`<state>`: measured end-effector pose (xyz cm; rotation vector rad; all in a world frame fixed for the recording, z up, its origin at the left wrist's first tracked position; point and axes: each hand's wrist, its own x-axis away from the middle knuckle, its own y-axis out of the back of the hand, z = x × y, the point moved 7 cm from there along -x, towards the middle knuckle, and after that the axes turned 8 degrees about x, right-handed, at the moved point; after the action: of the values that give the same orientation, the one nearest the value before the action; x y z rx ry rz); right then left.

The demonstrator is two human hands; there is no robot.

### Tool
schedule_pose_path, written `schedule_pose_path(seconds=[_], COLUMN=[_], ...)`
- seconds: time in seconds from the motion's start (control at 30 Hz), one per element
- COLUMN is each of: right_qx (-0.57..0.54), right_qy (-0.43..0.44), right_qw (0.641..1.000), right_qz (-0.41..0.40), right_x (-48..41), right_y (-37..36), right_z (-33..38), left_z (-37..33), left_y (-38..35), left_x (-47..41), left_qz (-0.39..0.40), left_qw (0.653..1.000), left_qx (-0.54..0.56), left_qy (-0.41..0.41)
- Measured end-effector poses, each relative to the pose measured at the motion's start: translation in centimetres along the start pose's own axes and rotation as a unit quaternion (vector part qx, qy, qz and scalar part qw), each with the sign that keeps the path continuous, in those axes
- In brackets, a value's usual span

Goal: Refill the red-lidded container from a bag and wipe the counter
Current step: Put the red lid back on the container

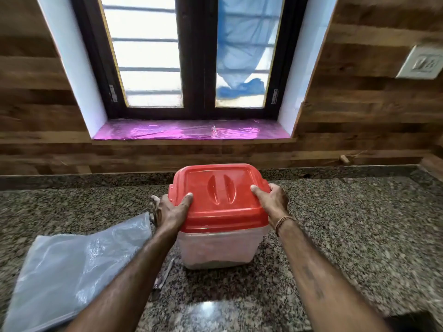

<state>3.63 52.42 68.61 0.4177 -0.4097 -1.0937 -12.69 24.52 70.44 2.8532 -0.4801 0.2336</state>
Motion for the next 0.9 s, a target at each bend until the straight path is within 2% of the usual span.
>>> schedule_pose_path(seconds=[0.17, 0.33, 0.4, 0.5, 0.63, 0.67, 0.73, 0.8, 0.9], right_qx=[0.077, 0.072, 0.06, 0.007, -0.028, -0.06, -0.075, -0.016, 0.09], right_qy=[-0.004, -0.01, -0.01, -0.04, -0.08, -0.096, -0.114, -0.105, -0.063], right_qw=[0.997, 0.997, 0.998, 0.998, 0.994, 0.991, 0.987, 0.994, 0.993], right_qz=[-0.005, -0.015, -0.006, 0.055, 0.062, 0.076, 0.083, 0.034, -0.041], right_x=[-0.8, 2.1, 2.4, 2.0, 1.3, 1.4, 1.4, 1.1, 1.3], right_y=[-0.3, 0.4, 0.2, -0.9, -1.1, -1.3, -1.4, -0.9, -0.2], right_z=[-0.9, 0.0, 0.1, -0.5, -1.7, -1.9, -2.3, -2.5, -2.0], left_z=[1.2, 2.0, 2.6, 2.7, 3.3, 3.5, 2.7, 1.9, 2.4], left_y=[-0.4, -0.4, -0.3, -0.1, 0.0, 0.2, 1.1, 1.8, 0.8], left_x=[-0.8, -0.4, -0.8, -1.3, -1.9, -1.9, -1.5, -1.1, -1.5], left_qz=[0.057, 0.074, 0.077, 0.069, 0.06, 0.05, -0.002, -0.041, 0.011], left_qw=[0.997, 0.995, 0.994, 0.992, 0.984, 0.986, 0.997, 0.998, 0.999], left_qx=[0.06, 0.07, 0.079, 0.086, 0.117, 0.106, 0.029, -0.032, 0.012], left_qy=[-0.008, -0.018, 0.002, 0.054, 0.116, 0.118, 0.068, 0.022, 0.037])
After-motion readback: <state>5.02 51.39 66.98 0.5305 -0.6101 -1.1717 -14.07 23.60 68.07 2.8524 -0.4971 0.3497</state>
